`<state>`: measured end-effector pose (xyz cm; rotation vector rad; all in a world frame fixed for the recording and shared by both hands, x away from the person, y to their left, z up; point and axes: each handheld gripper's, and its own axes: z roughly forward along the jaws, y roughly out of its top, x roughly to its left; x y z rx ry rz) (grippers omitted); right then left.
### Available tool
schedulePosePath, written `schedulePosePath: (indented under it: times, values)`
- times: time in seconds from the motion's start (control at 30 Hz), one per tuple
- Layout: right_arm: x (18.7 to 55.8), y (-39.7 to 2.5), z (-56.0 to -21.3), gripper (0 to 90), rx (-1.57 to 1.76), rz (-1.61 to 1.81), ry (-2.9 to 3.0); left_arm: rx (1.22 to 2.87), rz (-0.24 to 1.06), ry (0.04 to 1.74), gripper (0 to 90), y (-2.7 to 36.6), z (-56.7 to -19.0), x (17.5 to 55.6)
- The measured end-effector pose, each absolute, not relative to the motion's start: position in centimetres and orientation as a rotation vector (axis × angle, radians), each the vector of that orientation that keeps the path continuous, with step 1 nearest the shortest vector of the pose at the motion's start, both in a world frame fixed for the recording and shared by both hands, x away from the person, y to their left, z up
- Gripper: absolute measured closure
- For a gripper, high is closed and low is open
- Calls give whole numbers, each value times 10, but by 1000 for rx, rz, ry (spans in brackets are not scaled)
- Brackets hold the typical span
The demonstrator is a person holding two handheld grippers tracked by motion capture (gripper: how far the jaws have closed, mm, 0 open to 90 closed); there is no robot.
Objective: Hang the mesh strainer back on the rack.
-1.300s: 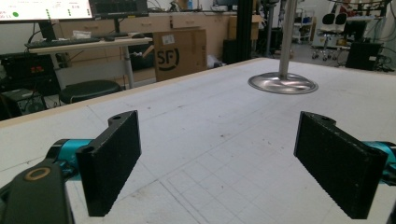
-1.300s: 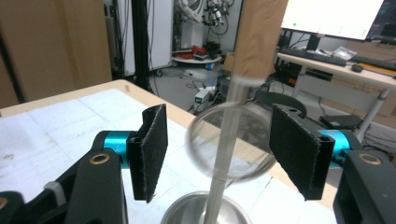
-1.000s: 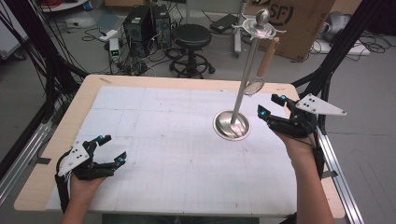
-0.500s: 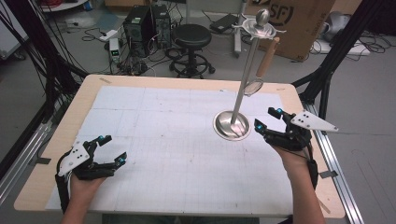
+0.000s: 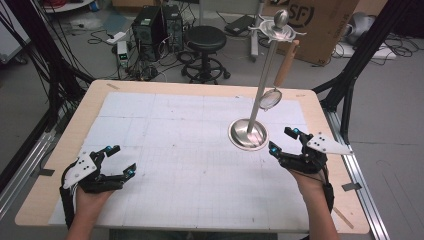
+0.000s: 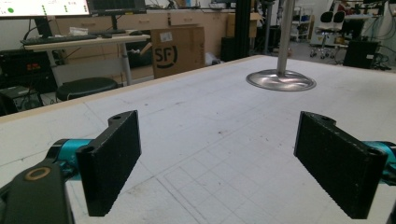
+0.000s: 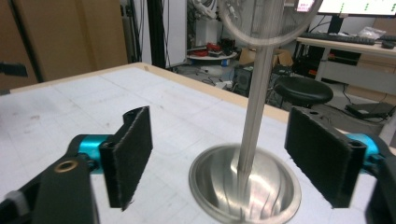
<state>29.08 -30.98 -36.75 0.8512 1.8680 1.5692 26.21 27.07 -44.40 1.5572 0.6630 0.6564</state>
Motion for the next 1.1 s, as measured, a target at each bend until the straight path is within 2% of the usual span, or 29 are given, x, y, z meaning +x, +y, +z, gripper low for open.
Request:
schedulePosePath:
  times: [0.23, 1.1]
  values:
    - [286, -312, -390, 177, 882, 1599, 1858, 1564, 648, 665, 152, 270, -447, 262]
    - [285, -296, -437, 140, 906, 1565, 1898, 1557, 627, 656, 150, 269, -451, 262]
